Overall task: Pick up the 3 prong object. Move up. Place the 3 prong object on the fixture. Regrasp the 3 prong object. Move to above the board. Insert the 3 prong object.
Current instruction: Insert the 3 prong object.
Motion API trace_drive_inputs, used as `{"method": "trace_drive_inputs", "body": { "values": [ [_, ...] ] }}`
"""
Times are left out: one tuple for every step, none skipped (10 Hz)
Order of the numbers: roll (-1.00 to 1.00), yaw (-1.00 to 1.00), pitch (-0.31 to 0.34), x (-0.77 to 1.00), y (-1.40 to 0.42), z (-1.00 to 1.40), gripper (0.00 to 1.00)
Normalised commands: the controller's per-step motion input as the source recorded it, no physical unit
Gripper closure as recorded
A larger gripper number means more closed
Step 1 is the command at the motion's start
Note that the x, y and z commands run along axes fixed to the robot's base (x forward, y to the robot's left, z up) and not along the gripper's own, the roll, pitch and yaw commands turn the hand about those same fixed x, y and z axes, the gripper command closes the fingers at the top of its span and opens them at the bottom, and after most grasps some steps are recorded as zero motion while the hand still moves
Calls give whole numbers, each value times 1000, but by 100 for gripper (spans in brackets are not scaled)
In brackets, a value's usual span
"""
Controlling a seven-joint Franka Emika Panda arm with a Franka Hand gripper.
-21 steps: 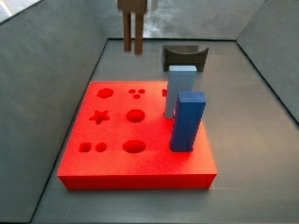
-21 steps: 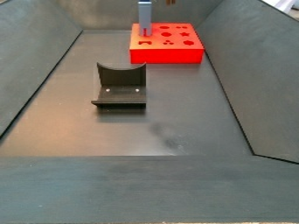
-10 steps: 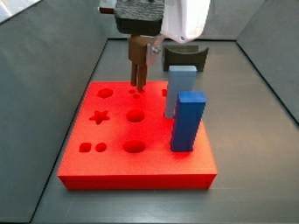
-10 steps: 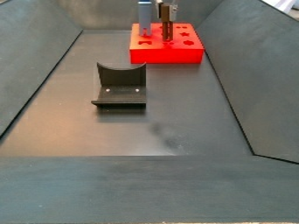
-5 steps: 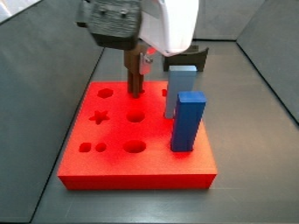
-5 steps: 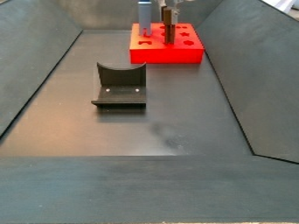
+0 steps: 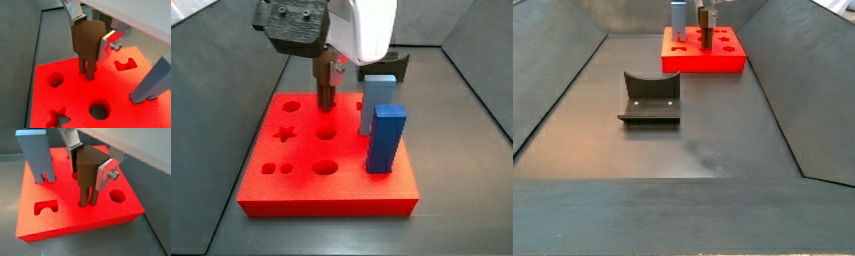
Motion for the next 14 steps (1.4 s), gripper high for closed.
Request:
{"method": "trace_drive_inputs", "body": {
  "values": [
    [0, 143, 0, 0, -20, -106, 100],
    [0, 169, -17, 0, -37, -331, 100],
    [-21, 231, -24, 0, -60, -451, 100],
    [-26, 309, -27, 77, -54, -497, 100],
    [-3, 31, -27, 309, 0, -646, 100],
    [44, -291, 0, 403, 143, -683, 100],
    [23, -560, 0, 257, 194, -689, 100],
    [0, -629, 0, 143, 163, -569, 100],
    [0, -626, 0, 71, 126, -471, 100],
    [0, -323, 0, 0, 23, -329, 100],
    [0, -223, -3, 0, 6, -414, 100],
    [0, -214, -80, 0, 0, -594, 100],
    [-20, -151, -27, 0, 0, -251, 100],
    [6, -6, 0, -9, 0, 0, 100]
  ]
}}
